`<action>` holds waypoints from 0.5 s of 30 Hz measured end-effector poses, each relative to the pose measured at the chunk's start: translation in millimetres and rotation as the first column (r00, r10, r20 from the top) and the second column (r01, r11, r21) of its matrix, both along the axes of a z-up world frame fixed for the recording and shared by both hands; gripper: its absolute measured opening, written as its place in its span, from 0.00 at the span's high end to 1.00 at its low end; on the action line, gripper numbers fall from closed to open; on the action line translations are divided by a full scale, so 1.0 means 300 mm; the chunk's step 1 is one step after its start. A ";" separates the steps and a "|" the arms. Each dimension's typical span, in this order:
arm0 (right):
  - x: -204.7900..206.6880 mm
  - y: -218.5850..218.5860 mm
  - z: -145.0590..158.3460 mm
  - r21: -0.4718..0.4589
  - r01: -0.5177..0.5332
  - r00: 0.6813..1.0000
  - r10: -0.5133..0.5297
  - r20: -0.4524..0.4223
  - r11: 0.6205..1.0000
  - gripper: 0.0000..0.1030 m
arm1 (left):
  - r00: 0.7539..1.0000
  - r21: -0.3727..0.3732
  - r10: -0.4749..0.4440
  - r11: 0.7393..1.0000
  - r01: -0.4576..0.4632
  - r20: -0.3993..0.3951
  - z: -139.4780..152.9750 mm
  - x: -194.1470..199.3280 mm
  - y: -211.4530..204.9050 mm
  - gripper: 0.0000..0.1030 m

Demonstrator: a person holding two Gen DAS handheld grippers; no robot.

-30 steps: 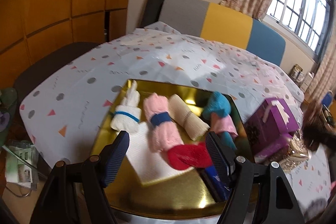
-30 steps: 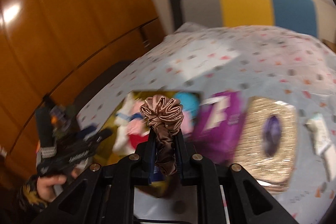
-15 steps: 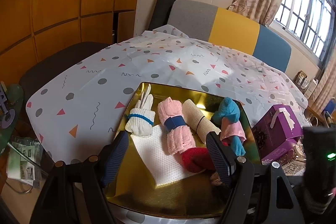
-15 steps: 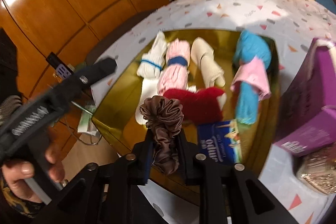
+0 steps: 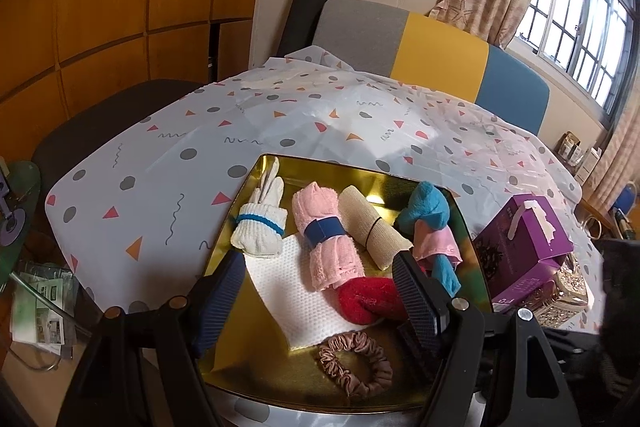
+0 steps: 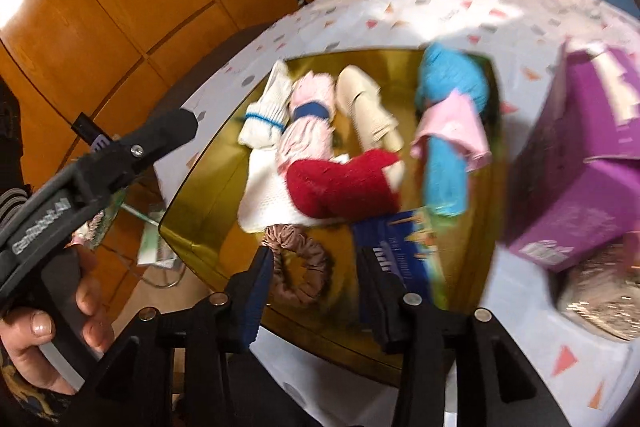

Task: Organize soft objects
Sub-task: 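Move the right gripper to the white foam block and close on it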

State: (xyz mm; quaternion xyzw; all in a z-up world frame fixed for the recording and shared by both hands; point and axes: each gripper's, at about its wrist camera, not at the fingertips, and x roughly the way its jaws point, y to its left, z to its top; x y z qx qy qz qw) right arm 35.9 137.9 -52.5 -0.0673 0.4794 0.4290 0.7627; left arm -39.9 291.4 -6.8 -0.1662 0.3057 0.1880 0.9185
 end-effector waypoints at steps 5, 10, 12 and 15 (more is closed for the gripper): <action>-0.019 -0.100 0.087 0.021 0.065 0.990 -0.067 0.123 0.998 0.58 | 0.999 0.014 -0.034 0.999 0.033 0.012 0.013 0.005 -0.030 0.26; 0.000 -0.254 0.190 0.093 0.150 0.967 -0.165 0.192 0.984 0.58 | 0.998 0.019 -0.069 0.997 0.069 0.010 0.020 0.019 -0.068 0.26; 0.023 -0.348 0.229 0.123 0.215 0.949 -0.237 0.206 0.969 0.58 | 0.996 0.026 -0.087 0.996 0.087 0.006 0.023 0.027 -0.086 0.26; 0.065 -0.477 0.255 0.156 0.309 0.922 -0.335 0.194 0.938 0.58 | 0.993 0.032 -0.118 0.993 0.117 0.009 0.034 0.036 -0.119 0.26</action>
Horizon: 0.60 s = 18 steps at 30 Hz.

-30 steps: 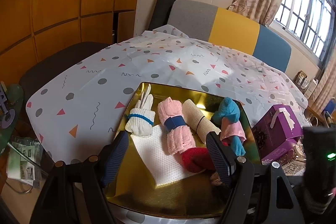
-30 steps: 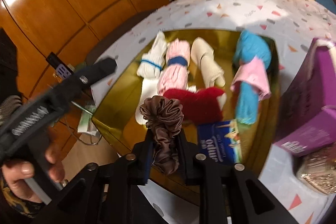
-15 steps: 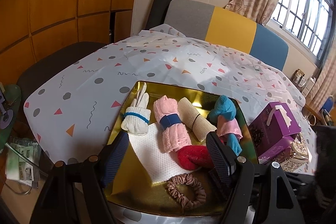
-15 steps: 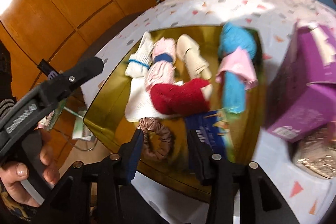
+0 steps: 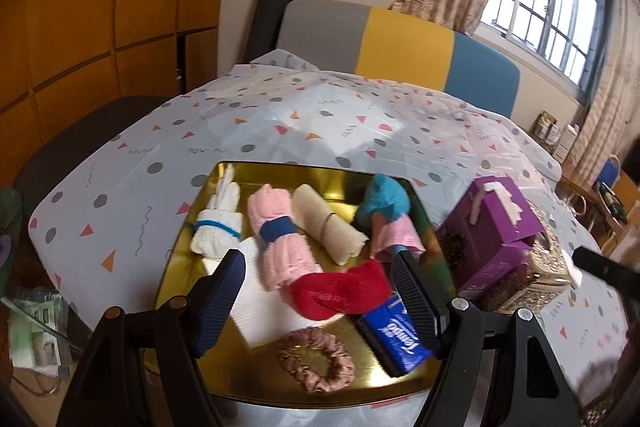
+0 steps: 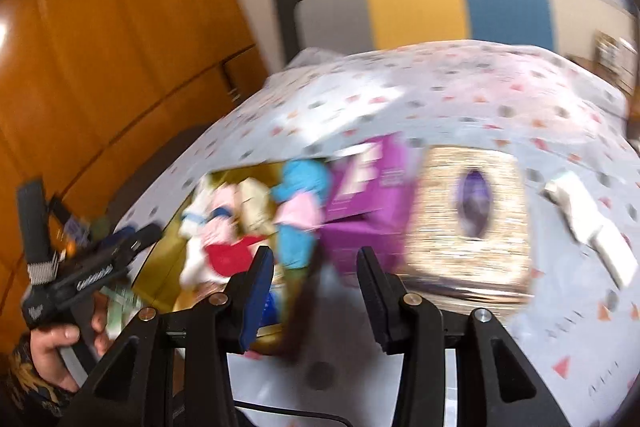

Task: Organize soft objects
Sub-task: 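Move the right gripper to the white foam block and close on it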

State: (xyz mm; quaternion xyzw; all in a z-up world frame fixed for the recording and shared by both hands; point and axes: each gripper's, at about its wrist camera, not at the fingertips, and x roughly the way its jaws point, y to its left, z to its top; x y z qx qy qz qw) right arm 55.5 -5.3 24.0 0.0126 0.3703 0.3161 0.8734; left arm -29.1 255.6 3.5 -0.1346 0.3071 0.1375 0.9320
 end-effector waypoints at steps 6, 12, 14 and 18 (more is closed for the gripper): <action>0.112 -0.303 -0.011 0.003 0.241 0.969 -0.240 -0.058 0.971 0.57 | 0.995 0.036 -0.096 0.995 0.095 0.021 0.052 0.024 -0.103 0.26; 0.236 -0.639 -0.040 -0.020 0.516 0.847 -0.513 -0.136 0.857 0.57 | 0.967 0.077 -0.249 0.967 0.244 0.062 0.155 0.071 -0.261 0.26; 0.278 -0.735 -0.059 -0.047 0.581 0.799 -0.581 -0.157 0.812 0.57 | 0.948 0.100 -0.310 0.948 0.302 0.069 0.194 0.091 -0.331 0.26; 0.385 -0.890 -0.118 -0.072 0.657 0.725 -0.655 -0.215 0.751 0.56 | 0.901 0.142 -0.425 0.900 0.411 0.089 0.263 0.132 -0.476 0.25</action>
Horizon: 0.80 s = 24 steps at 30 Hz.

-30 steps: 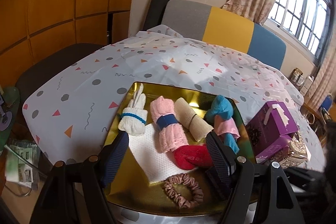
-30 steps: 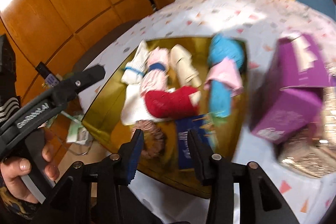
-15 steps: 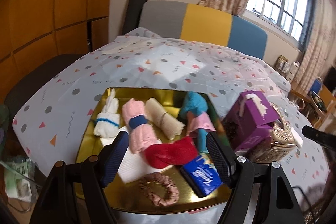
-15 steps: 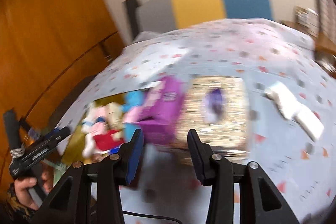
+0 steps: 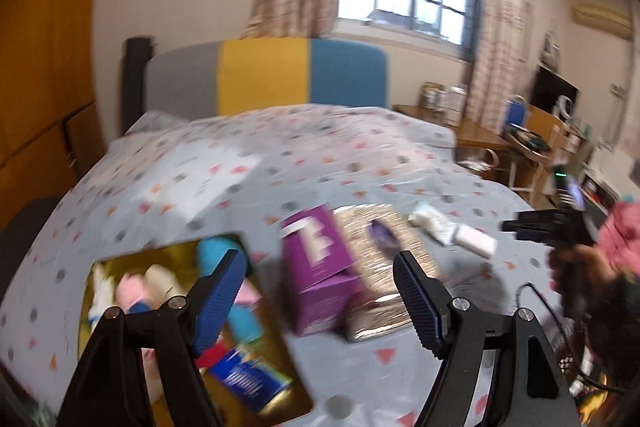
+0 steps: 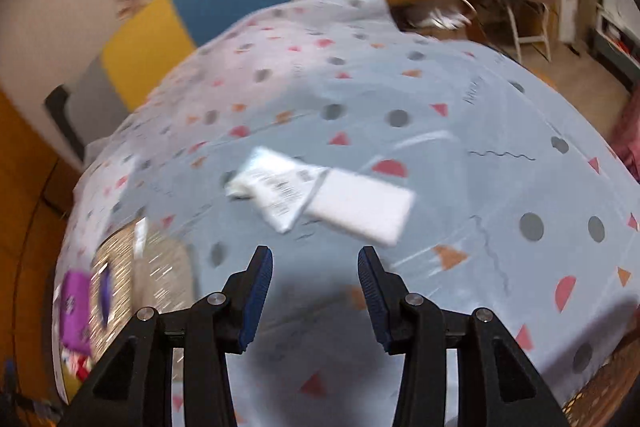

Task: Organize soft objects
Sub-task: 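Move the right gripper to the white foam block and close on it, then lift the white foam block with the right gripper while the left gripper grasps the white wipes pack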

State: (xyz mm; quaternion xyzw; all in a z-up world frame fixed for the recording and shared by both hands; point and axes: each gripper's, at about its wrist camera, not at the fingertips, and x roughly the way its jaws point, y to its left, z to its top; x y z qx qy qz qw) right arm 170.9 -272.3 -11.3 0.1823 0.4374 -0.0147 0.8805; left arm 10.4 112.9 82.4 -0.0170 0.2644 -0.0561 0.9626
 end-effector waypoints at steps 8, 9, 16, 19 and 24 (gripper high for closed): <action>0.211 -0.106 -0.075 -0.043 -0.051 0.997 0.048 -0.063 0.998 0.35 | 0.990 0.009 -0.141 0.990 0.141 -0.023 0.023 0.078 -0.216 0.24; 0.234 -0.104 -0.079 -0.060 -0.069 0.996 0.065 -0.064 0.996 0.35 | 0.987 0.005 -0.155 0.988 0.156 -0.031 0.021 0.087 -0.236 0.24; 0.386 -0.084 -0.156 -0.081 -0.204 0.973 0.193 -0.130 0.976 0.22 | 0.977 0.010 -0.202 0.979 0.203 -0.063 -0.004 0.130 -0.321 0.24; 0.430 -0.076 -0.195 -0.096 -0.262 0.953 0.242 -0.181 0.960 0.20 | 0.974 0.015 -0.215 0.976 0.216 -0.068 -0.009 0.147 -0.344 0.24; 0.414 -0.079 -0.226 -0.068 -0.326 0.929 0.307 -0.206 0.943 0.20 | 0.967 -0.003 -0.237 0.971 0.238 -0.088 -0.014 0.194 -0.385 0.24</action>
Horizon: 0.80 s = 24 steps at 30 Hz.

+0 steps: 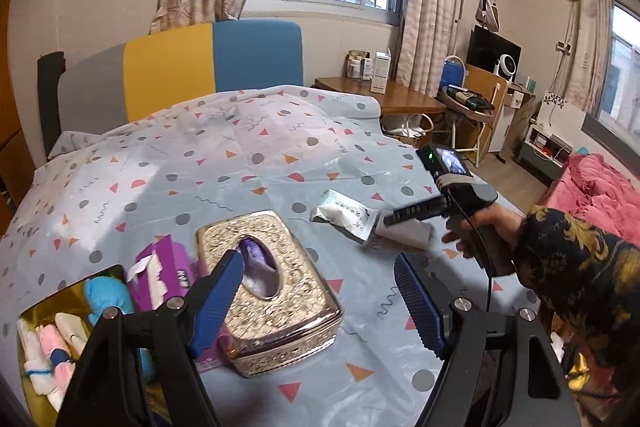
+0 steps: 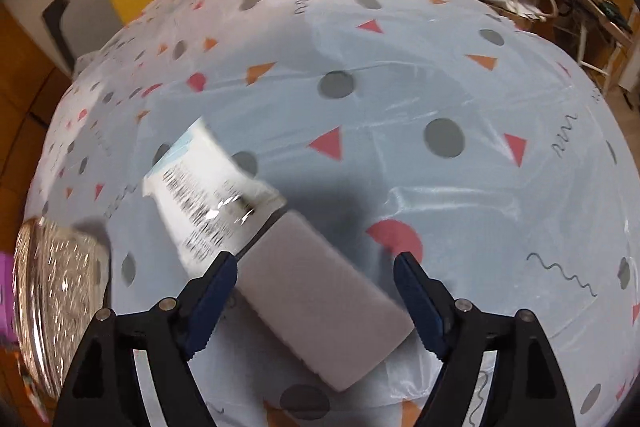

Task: Organize soft objects
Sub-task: 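Lift the white foam block with the right gripper while the left gripper grasps the white wipes pack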

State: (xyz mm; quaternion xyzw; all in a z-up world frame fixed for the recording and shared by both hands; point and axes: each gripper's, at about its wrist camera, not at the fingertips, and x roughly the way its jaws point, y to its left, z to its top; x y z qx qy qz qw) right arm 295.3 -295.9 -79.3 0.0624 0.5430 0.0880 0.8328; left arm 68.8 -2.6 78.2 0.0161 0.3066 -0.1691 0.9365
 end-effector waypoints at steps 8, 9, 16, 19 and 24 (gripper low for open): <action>-0.111 0.034 -0.046 -0.212 -0.084 0.996 0.080 -0.026 0.974 0.36 | 0.998 -0.017 -0.042 0.999 0.041 -0.055 0.008 0.083 -0.112 0.24; -0.124 0.024 -0.039 -0.244 -0.060 0.998 0.057 -0.020 0.968 0.36 | 0.997 -0.022 -0.052 0.998 0.051 -0.063 0.011 0.096 -0.132 0.23; -0.186 -0.129 -0.013 -0.219 0.156 0.986 -0.165 -0.021 0.963 0.36 | 0.979 -0.080 -0.092 0.994 0.078 -0.184 -0.006 0.229 -0.301 0.23; -0.180 -0.176 -0.035 -0.189 0.213 0.969 -0.232 -0.083 0.959 0.36 | 0.963 -0.108 -0.072 0.993 0.045 -0.260 -0.048 0.323 -0.360 0.23; -0.191 -0.183 -0.027 -0.196 0.199 0.973 -0.218 -0.079 0.960 0.36 | 0.909 -0.148 0.000 0.987 -0.068 -0.418 -0.169 0.505 -0.421 0.23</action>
